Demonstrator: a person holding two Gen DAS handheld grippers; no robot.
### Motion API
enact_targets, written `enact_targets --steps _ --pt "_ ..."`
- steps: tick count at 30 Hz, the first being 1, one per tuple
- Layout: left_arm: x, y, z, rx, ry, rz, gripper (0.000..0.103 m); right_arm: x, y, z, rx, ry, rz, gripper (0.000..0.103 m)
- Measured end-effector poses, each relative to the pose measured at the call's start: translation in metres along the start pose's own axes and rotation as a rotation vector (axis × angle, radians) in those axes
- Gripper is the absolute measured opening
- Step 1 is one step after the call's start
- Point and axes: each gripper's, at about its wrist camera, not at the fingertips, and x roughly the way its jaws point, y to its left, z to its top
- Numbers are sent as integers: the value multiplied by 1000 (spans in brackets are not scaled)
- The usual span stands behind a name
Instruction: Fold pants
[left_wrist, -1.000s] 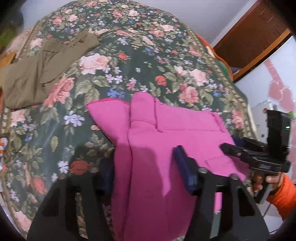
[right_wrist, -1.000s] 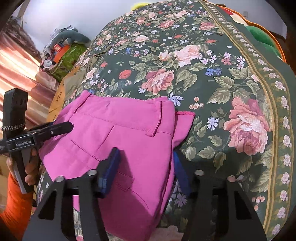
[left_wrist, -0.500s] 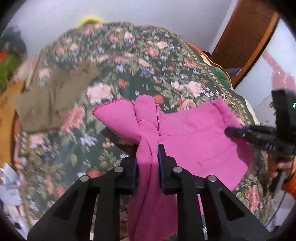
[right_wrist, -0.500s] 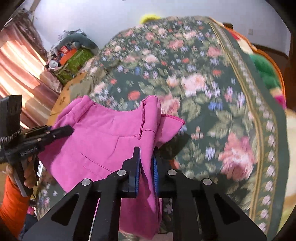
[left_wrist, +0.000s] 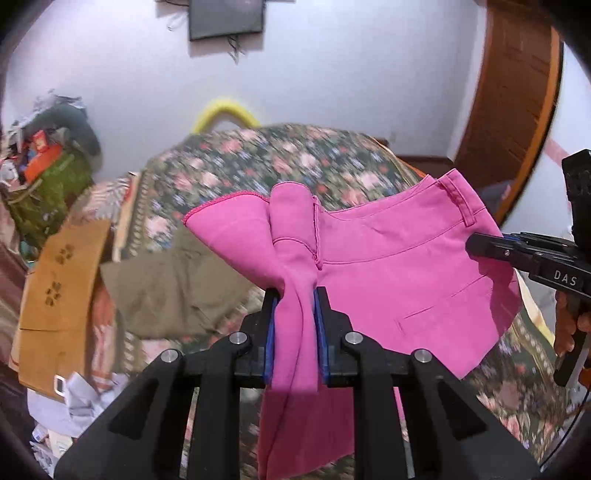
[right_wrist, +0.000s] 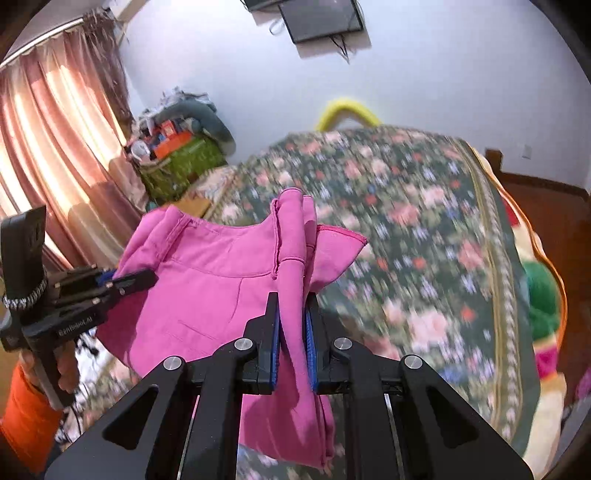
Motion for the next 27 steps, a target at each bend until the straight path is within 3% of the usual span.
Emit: enact_targets --steps 13,27 --pt "43 94 45 -132 -26 181 18 76 59 62 -123 -28 23 11" --pt "142 183 25 -199 46 281 18 207 74 67 -139 72 1 11"
